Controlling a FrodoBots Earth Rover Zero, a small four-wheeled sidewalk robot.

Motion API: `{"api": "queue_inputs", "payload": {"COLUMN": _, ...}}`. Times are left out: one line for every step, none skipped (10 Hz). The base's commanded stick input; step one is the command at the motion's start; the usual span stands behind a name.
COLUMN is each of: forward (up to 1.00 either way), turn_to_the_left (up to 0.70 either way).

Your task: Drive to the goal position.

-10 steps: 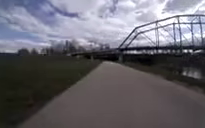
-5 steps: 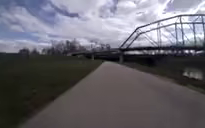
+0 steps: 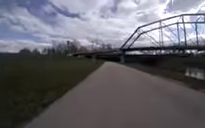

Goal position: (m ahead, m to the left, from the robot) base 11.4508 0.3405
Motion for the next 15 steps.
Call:
{"api": "queue_inputs", "payload": {"forward": 1.0, "turn_to_the_left": -0.14}}
{"api": "queue_inputs", "payload": {"forward": 1.0, "turn_to_the_left": 0.0}}
{"api": "queue_inputs", "payload": {"forward": 1.0, "turn_to_the_left": 0.0}}
{"api": "queue_inputs", "payload": {"forward": 1.0, "turn_to_the_left": 0.0}}
{"api": "queue_inputs", "payload": {"forward": 1.0, "turn_to_the_left": 0.0}}
{"api": "queue_inputs", "payload": {"forward": 1.0, "turn_to_the_left": 0.0}}
{"api": "queue_inputs", "payload": {"forward": 1.0, "turn_to_the_left": 0.0}}
{"api": "queue_inputs", "payload": {"forward": 1.0, "turn_to_the_left": 0.0}}
{"api": "queue_inputs", "payload": {"forward": 1.0, "turn_to_the_left": 0.0}}
{"api": "queue_inputs", "payload": {"forward": 1.0, "turn_to_the_left": 0.0}}
{"api": "queue_inputs", "payload": {"forward": 1.0, "turn_to_the_left": 0.0}}
{"api": "queue_inputs", "payload": {"forward": 1.0, "turn_to_the_left": 0.0}}
{"api": "queue_inputs", "payload": {"forward": 1.0, "turn_to_the_left": 0.0}}
{"api": "queue_inputs", "payload": {"forward": 1.0, "turn_to_the_left": 0.0}}
{"api": "queue_inputs", "payload": {"forward": 1.0, "turn_to_the_left": 0.0}}
